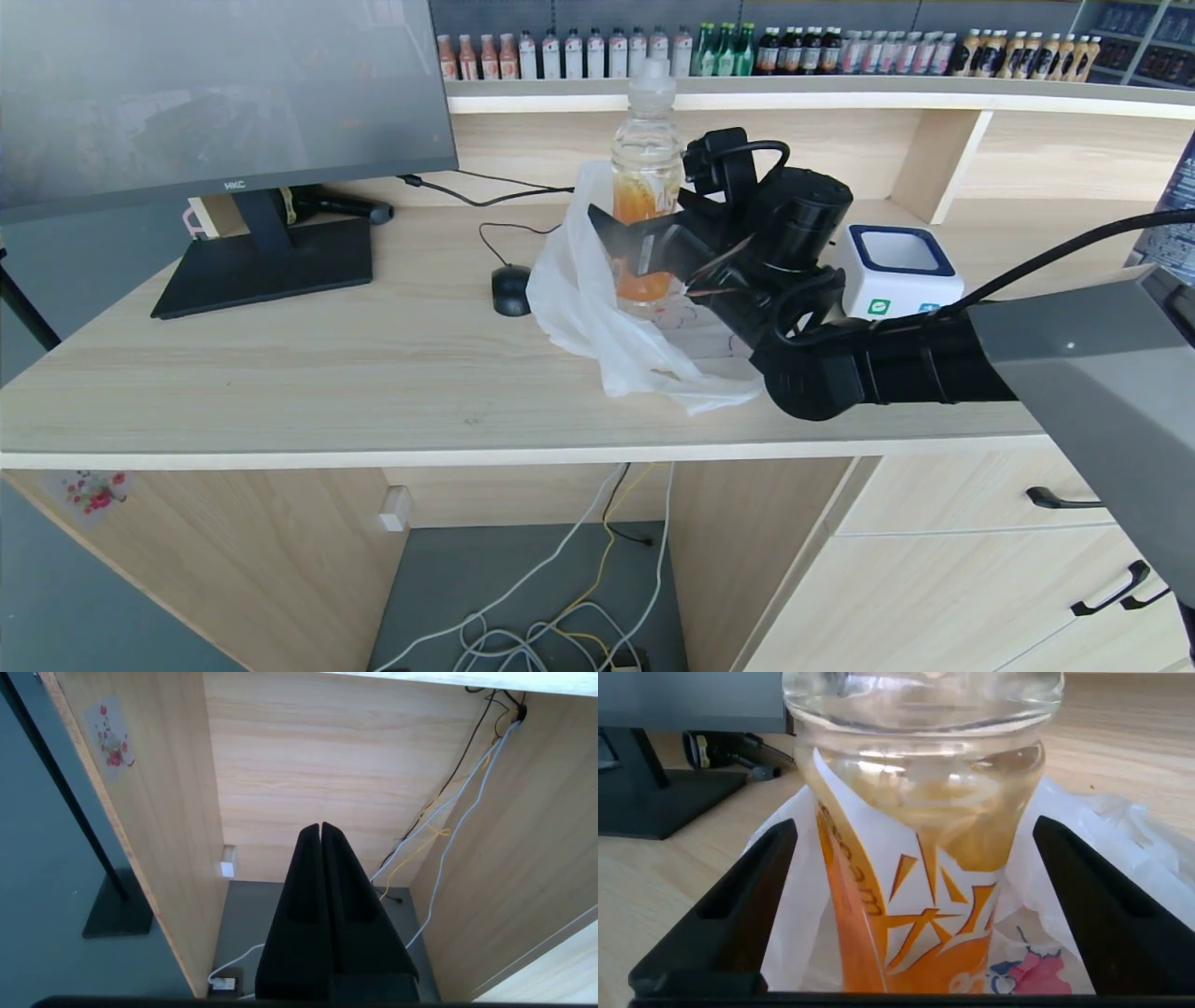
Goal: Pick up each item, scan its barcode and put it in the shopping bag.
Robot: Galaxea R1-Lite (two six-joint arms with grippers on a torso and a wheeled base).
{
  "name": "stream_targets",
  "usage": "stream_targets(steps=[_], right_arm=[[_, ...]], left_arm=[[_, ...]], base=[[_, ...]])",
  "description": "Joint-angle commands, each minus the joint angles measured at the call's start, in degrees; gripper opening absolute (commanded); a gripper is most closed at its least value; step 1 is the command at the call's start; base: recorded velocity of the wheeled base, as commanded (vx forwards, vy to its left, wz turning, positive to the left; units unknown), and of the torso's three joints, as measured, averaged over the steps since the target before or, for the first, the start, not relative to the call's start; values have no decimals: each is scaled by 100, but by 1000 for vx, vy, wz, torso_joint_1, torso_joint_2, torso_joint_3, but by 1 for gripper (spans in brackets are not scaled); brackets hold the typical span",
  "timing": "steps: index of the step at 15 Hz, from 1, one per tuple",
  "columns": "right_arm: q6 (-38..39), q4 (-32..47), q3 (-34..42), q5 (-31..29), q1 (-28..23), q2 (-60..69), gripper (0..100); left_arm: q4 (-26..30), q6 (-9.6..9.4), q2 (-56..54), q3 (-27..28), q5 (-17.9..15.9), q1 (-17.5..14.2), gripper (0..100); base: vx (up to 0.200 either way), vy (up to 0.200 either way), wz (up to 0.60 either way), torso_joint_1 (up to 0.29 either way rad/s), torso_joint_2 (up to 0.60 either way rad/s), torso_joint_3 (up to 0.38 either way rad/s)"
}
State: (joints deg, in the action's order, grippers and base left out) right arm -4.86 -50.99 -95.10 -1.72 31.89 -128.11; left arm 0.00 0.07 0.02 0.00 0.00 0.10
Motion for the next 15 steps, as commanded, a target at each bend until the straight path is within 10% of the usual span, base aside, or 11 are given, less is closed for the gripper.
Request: stream_targets(steps=[1, 6, 12, 15], right_arm=[[12, -77, 308, -21, 1, 410, 100], [-32, -886, 1793, -136, 10, 1280, 100], [-41, -3901, 4869, -355, 230, 2132, 100], [-138, -3901, 5361, -417, 318, 2528, 100]], left_arm=[[0, 1, -2, 0, 0, -1, 0], [0, 1, -2, 0, 0, -1, 0], [0, 1, -2, 0, 0, -1, 0], [0, 1, -2, 0, 0, -1, 0]], base=[[0, 0, 0, 0, 0, 0], [0, 0, 0, 0, 0, 0], [0, 0, 0, 0, 0, 0], [0, 0, 0, 0, 0, 0]])
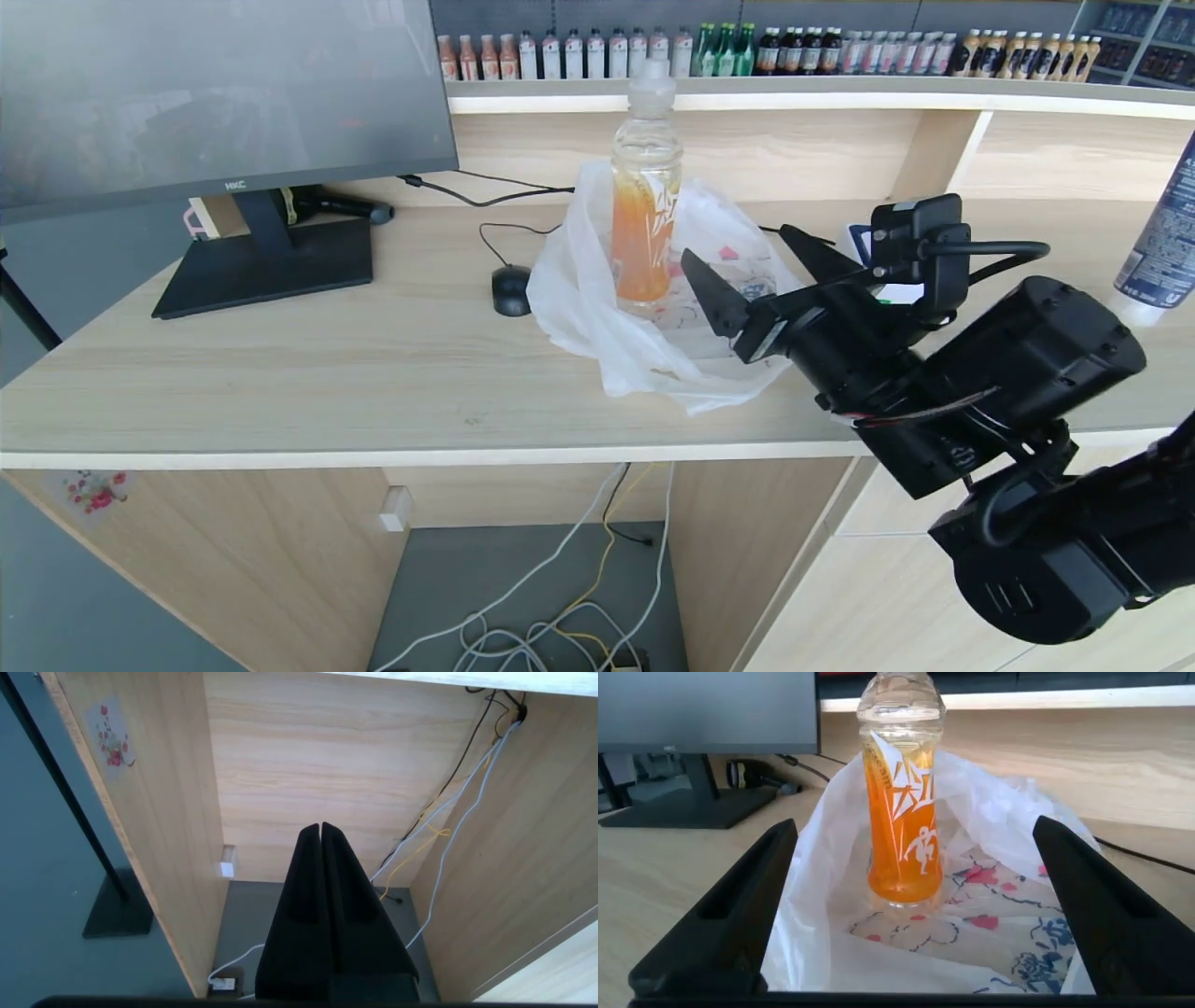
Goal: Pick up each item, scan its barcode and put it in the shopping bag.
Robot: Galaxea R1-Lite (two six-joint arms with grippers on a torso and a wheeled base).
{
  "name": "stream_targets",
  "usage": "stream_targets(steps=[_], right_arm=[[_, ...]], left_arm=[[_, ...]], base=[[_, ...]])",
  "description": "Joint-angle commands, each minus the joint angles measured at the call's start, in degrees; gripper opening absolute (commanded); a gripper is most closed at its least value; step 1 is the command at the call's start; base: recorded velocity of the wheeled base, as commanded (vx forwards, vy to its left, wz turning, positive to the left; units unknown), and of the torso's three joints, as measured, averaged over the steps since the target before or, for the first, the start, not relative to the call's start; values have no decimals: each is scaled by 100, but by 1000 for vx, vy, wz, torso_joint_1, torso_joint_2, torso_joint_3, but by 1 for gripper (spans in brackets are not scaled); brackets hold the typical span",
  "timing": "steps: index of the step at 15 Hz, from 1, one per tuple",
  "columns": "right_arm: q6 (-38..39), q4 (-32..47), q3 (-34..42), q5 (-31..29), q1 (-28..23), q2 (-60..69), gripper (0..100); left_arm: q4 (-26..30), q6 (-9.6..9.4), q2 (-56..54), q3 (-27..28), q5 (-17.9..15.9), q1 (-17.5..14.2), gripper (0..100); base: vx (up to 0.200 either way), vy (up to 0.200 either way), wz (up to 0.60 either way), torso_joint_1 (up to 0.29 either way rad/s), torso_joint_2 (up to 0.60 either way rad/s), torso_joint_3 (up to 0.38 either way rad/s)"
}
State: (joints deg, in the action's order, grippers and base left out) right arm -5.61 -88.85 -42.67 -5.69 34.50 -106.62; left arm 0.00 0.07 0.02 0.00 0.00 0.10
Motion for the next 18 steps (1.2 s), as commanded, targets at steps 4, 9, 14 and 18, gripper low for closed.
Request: stream_targets(steps=[4, 9, 14, 18], right_arm=[[-54, -116, 320, -28, 303, 502, 100], [-37, -116, 997, -222, 321, 1029, 100], [-19, -116, 1278, -222, 312, 1231, 100], [-19, -116, 1481, -222, 294, 1381, 100]], left_arm=[[0, 1, -2, 0, 0, -1, 0], [0, -7, -2, 0, 0, -1, 0], [0, 1, -2, 0, 0, -1, 0], [0, 37, -2, 0, 0, -1, 0]], base=[[0, 0, 0, 0, 0, 0], [0, 0, 0, 0, 0, 0], [0, 0, 0, 0, 0, 0], [0, -150, 0, 3, 1, 3]])
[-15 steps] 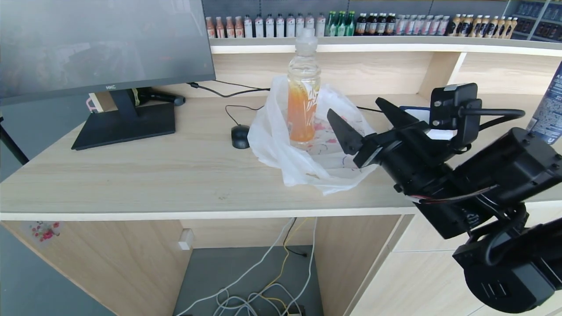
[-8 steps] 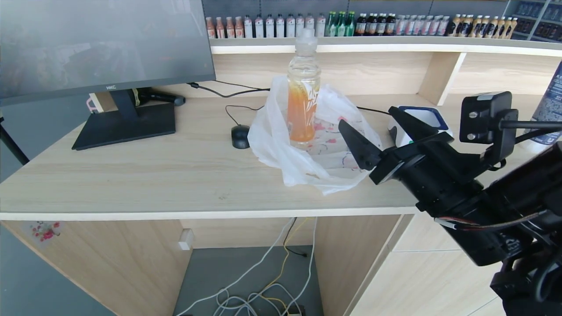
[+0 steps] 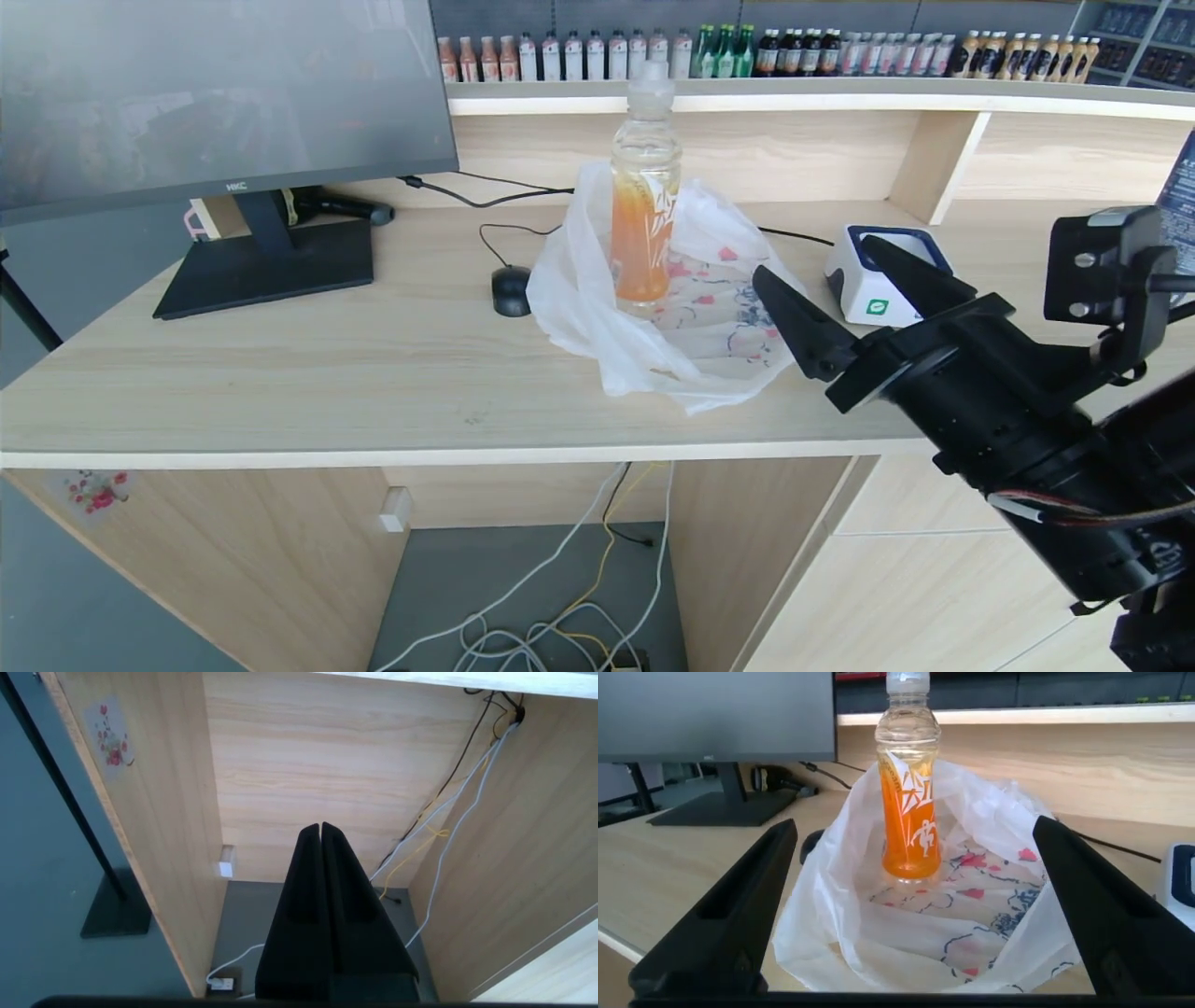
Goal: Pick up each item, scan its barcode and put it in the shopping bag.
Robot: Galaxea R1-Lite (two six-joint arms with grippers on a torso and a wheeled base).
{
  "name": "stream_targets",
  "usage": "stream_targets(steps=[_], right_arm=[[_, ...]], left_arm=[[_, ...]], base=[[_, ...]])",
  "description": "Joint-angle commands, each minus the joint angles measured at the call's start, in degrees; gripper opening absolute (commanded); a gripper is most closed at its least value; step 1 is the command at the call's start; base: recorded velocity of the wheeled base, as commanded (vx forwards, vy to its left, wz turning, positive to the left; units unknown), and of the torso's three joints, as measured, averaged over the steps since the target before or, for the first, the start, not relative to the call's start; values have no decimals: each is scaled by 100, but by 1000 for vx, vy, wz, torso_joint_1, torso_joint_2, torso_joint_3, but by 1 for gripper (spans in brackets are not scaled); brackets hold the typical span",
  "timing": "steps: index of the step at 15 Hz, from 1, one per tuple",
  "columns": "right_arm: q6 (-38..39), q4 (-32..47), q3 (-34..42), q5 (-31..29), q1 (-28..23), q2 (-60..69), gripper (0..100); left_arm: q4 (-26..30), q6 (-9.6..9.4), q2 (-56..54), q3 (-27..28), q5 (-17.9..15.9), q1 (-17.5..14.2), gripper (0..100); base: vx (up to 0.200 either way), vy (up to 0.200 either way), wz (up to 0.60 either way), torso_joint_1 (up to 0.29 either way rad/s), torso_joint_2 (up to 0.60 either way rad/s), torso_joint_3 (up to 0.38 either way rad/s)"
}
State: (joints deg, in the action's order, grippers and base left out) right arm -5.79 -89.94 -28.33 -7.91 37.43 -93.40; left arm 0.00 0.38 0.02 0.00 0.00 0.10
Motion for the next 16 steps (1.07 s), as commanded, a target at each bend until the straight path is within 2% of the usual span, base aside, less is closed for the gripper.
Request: stream_targets(steps=[1, 3, 16], right_arm=[[-1, -6, 152, 0, 2, 147, 100], [-10, -6, 390, 0, 28, 270, 100], [-19, -6, 557, 0, 2, 745, 100]], left_arm=[[0, -3, -2, 0, 0, -1, 0], [0, 15, -2, 0, 0, -1, 0], [9, 33, -2, 0, 0, -10, 0]], base=[[0, -200, 0, 7, 2, 2], [0, -200, 0, -10, -5, 9], [0, -200, 0, 6, 3, 2]])
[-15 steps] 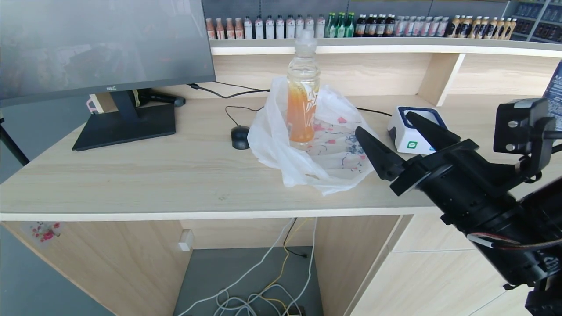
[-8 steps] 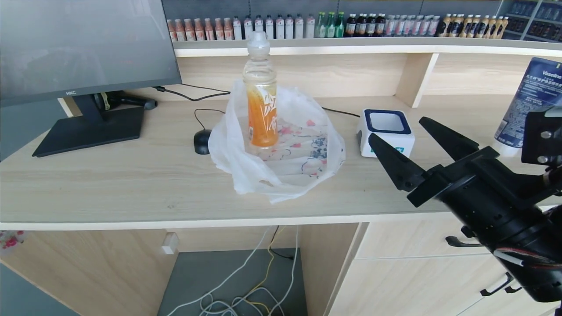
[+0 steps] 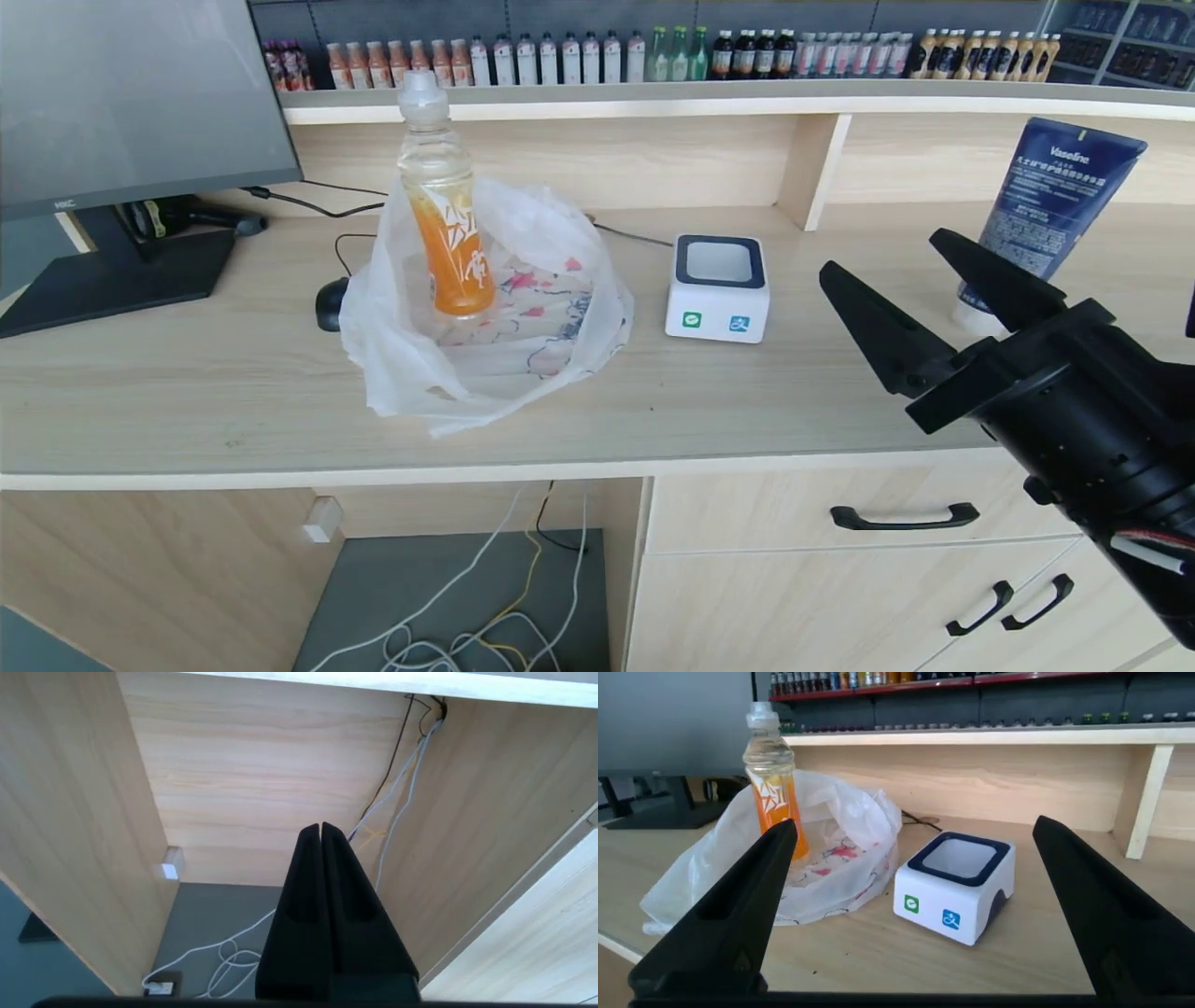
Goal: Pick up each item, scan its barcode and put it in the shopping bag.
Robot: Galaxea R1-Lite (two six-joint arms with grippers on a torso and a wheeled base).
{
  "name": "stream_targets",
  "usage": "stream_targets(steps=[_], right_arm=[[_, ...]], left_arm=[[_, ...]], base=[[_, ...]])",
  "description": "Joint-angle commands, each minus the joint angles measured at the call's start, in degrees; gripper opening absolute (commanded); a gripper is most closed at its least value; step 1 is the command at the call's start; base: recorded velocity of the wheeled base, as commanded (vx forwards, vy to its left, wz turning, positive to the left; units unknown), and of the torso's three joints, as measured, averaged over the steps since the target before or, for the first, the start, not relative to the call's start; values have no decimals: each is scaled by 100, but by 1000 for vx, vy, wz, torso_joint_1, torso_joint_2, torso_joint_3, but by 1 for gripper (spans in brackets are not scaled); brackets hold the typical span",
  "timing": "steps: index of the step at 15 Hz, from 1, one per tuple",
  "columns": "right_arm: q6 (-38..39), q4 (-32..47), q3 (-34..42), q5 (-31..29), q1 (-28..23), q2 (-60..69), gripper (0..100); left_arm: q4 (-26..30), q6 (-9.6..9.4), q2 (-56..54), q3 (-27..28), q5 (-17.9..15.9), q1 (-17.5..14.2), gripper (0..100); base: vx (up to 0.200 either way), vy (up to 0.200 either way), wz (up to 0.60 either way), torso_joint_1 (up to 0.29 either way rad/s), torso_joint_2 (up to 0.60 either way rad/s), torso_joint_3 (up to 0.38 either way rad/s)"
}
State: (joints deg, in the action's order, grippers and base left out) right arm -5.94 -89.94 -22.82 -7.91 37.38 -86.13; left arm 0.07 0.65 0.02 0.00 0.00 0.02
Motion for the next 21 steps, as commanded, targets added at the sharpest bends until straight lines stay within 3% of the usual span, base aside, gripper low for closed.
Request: stream_targets(steps=[1, 12, 21], right_arm=[[-4, -6, -3, 0, 7, -9, 100], [-4, -6, 6, 0, -29, -53, 100], [-39, -6, 436, 9, -160, 149, 100]], left_arm=[[1, -3, -2, 0, 0, -2, 0], [1, -12, -2, 0, 0, 6, 0], [-7, -82, -2, 0, 0, 6, 0]], base=[[0, -200, 0, 2, 12, 2], [0, -200, 0, 2, 2, 2], [0, 0, 0, 0, 0, 0]])
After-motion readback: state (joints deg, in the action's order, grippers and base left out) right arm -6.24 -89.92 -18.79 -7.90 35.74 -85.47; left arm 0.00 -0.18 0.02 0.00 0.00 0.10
